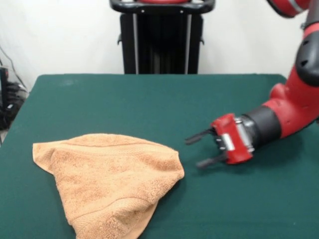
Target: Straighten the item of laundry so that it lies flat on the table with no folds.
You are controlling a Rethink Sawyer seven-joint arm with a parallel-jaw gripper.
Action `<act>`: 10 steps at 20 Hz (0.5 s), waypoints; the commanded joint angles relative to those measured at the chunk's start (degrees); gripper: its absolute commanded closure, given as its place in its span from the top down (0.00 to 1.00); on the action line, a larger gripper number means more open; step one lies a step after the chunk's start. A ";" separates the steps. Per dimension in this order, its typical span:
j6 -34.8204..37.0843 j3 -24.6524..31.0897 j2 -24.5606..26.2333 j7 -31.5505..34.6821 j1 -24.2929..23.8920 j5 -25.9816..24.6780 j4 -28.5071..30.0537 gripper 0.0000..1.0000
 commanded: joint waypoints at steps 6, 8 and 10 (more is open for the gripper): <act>-11.80 17.92 1.07 5.84 6.31 -0.57 -7.64 1.00; -11.61 19.29 0.33 5.51 6.63 -1.18 -7.42 1.00; -10.86 19.42 0.19 6.11 6.66 -1.49 -7.73 1.00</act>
